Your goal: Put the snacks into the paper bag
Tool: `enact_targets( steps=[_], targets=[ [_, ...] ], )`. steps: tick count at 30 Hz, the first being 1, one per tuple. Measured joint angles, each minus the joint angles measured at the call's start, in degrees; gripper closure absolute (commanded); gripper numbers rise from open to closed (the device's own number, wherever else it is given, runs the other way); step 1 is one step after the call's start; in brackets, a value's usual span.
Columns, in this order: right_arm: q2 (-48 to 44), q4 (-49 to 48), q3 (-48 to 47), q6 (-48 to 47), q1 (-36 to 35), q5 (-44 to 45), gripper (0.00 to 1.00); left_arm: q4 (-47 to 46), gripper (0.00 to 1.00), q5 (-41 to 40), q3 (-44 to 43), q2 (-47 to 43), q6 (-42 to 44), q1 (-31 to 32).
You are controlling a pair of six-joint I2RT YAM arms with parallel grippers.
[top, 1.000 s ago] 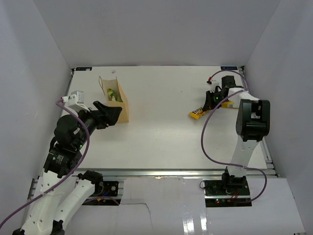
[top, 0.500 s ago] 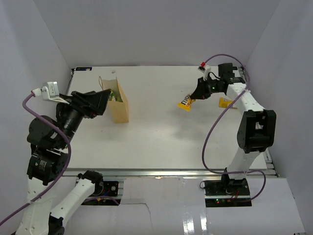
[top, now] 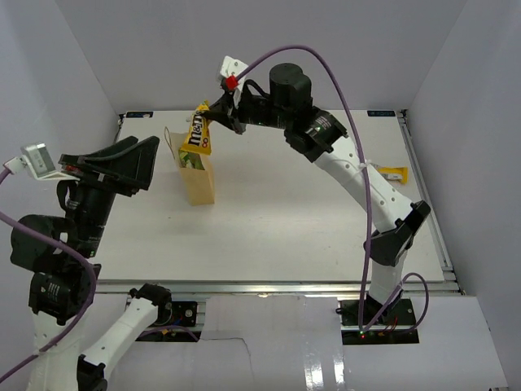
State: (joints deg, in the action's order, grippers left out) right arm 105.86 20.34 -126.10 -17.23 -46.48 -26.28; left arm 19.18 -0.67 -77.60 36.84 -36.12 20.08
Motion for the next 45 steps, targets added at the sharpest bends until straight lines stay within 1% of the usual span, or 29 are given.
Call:
enact_targets(
  steps=[4,9,14,20,27,33,35,36,39,40,43,45],
  targets=[
    [5.42,-8.74,-4.00,-1.14,-3.80,8.13,0.88,-2.45,0.02,-0.50,0.26,-2.67,-0.39,0.00],
    [15.39,-18.73,-6.38,-5.84,-6.75,19.26,0.88,-3.30,0.02,-0.85,0.37,-4.24,-0.81,0.00],
    [21.88,-22.67,-6.40,-11.87,-7.76,25.92,0.88,-2.45,0.02,-1.81,1.40,-5.97,-1.22,0.00],
    [21.27,-25.51,-4.92,-15.39,-7.56,28.92,0.87,-1.44,0.02,-3.02,2.60,-8.09,-1.44,0.02],
    [16.61,-27.87,1.53,-16.48,-7.45,28.44,0.84,-0.96,0.02,-3.28,2.91,-8.17,-1.44,0.02],
    [15.45,-28.48,4.22,-18.16,-7.45,27.56,0.79,-0.04,0.02,-3.41,2.99,-8.31,-1.46,0.02],
    [15.45,-28.59,5.38,-19.02,-7.45,27.52,0.71,0.17,0.02,-3.41,3.02,-8.55,-1.49,0.02],
    [15.45,-28.68,6.23,-19.47,-7.45,27.50,0.61,0.24,0.02,-3.41,3.04,-8.72,-1.51,0.02],
    [15.45,-28.63,8.07,-20.46,-7.45,27.43,0.49,0.26,0.02,-3.41,3.26,-9.25,-1.86,0.02],
    [15.45,-28.52,8.52,-20.65,-7.45,27.39,0.43,0.24,0.02,-3.41,3.39,-9.38,-1.92,0.02],
    [15.45,-27.89,8.96,-21.18,-7.45,27.19,0.36,0.33,0.02,-3.39,4.24,-9.60,-2.32,0.02],
    [15.10,-27.80,8.96,-21.20,-7.45,27.10,0.35,0.33,0.02,-3.39,4.94,-9.60,-2.49,0.02]
  ],
)
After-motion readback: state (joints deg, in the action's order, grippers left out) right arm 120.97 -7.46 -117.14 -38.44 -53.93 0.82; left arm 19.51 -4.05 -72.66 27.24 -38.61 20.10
